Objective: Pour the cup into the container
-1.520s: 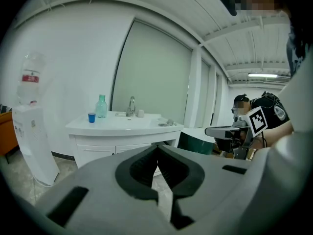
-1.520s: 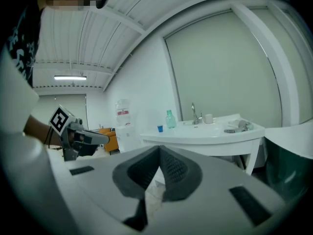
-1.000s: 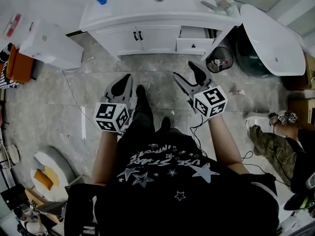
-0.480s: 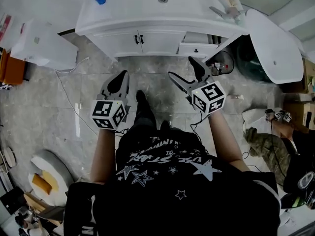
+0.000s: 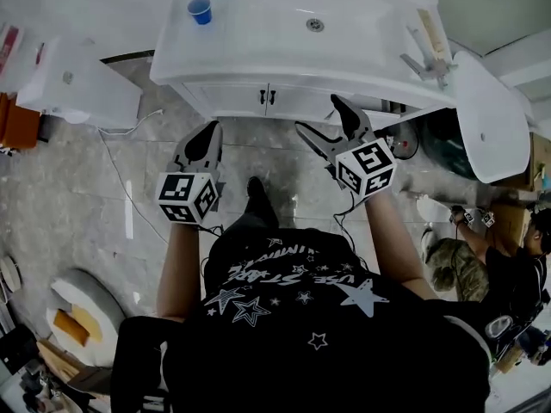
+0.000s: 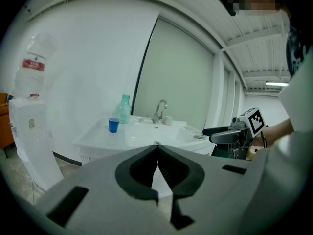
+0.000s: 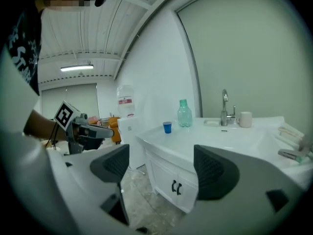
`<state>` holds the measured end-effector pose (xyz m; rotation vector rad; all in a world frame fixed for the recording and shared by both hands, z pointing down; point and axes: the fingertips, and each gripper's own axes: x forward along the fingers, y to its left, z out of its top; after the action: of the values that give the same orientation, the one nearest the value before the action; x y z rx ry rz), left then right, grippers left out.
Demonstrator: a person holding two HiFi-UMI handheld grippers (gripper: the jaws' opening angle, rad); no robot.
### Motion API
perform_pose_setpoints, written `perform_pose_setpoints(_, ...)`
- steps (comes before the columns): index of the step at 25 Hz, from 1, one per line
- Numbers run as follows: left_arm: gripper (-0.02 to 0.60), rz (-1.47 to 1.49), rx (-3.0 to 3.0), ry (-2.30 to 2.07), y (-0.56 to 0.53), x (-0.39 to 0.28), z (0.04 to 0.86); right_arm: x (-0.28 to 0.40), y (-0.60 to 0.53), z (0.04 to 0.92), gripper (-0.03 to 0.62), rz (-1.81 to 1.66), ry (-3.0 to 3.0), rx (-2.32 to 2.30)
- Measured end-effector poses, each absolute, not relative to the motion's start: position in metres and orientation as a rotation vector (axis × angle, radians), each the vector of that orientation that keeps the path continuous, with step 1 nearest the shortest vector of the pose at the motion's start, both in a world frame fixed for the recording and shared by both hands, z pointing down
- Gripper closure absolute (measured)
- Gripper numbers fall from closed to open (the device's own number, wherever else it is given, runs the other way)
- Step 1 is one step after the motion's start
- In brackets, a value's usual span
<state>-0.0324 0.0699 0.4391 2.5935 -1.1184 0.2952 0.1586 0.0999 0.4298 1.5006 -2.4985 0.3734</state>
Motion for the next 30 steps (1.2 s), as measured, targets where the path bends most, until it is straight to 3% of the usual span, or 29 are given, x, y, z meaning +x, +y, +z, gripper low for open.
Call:
perform_pose_setpoints(11,0.572,0.247,2.575,-1.132,-0.014,-0.09,0.437,0.092,0.005,0.423,0.195,0.345,-2.512,1.447)
perform_pose_setpoints(30,0.573,0.224,2.434,-1.36,-0.088,-0.14,0.45,0.058,-0.101,0.45,0.197,0.333,-2.555,1.207)
